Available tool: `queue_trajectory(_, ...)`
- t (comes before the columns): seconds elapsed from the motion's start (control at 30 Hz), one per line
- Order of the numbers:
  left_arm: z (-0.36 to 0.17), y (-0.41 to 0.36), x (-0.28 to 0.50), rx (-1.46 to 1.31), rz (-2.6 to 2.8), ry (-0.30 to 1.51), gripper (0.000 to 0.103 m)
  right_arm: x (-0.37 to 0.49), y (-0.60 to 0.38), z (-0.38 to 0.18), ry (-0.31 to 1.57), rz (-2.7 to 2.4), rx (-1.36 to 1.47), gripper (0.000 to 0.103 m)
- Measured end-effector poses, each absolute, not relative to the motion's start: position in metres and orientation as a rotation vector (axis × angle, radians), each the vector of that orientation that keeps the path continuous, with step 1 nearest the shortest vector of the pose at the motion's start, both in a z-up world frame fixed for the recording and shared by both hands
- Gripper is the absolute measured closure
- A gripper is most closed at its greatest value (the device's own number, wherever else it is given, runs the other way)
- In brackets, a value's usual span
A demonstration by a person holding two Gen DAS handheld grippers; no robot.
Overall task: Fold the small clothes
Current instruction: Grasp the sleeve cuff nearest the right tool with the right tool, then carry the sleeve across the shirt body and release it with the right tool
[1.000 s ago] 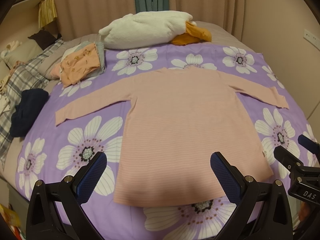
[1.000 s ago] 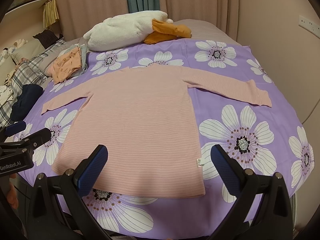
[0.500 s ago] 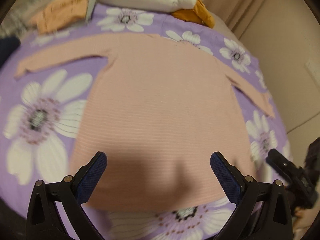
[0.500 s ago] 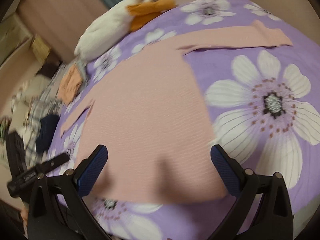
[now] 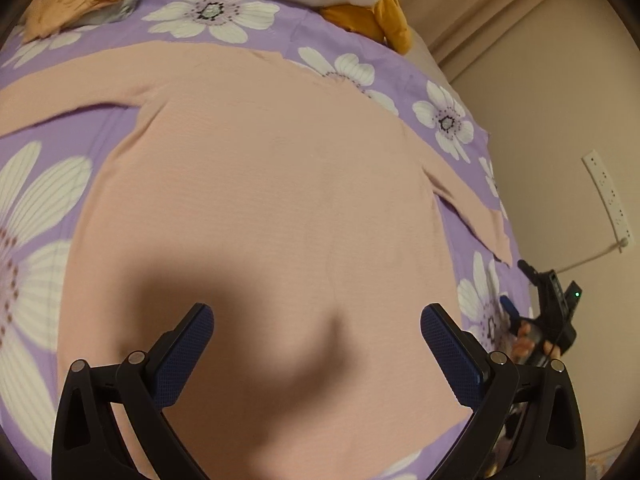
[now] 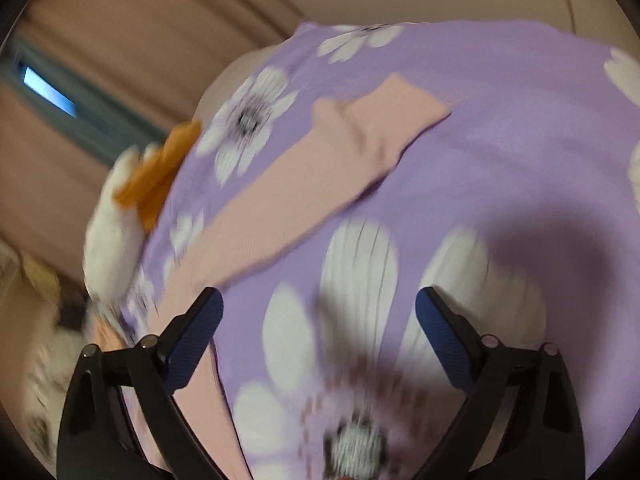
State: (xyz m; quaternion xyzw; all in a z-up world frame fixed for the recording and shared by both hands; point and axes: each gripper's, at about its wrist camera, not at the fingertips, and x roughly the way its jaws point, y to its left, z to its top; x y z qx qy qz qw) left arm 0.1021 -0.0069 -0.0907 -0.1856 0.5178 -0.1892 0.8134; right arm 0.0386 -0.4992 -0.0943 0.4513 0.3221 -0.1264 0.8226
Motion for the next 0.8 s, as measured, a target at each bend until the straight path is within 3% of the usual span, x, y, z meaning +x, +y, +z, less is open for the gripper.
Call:
queue_trajectory(0.17, -0.090, -0.019, 0.131, -0.374, -0.396, 1.100, 0.001, 0.064, -0.536, -0.100, 0.611, -0.292, 1.061, 0.022)
queue_trajectory(0.27, -0.090, -0.026, 0.145, -0.373, -0.393, 1.098, 0.001, 0.078, -0.559, -0.108, 0.567, -0.319, 1.121, 0.035)
queue_trajectory(0.37, -0.089, -0.029, 0.154, -0.367, -0.389, 1.092, 0.001, 0.084, -0.578, -0.115, 0.522, -0.349, 1.162, 0.061)
queue_trajectory(0.43, -0.089, -0.029, 0.158, -0.357, -0.382, 1.085, 0.001, 0.084, -0.585, -0.117, 0.540, -0.393, 1.150, 0.091)
queue_trajectory(0.47, -0.089, -0.028, 0.159, -0.353, -0.375, 1.084, 0.001, 0.083, -0.587, -0.118, 0.549, -0.408, 1.141, 0.097)
queue_trajectory(0.8, -0.092, 0.015, 0.178, -0.387, -0.238, 1.089, 0.001, 0.088, -0.565, -0.005, 0.503, -0.401, 0.790, 0.097)
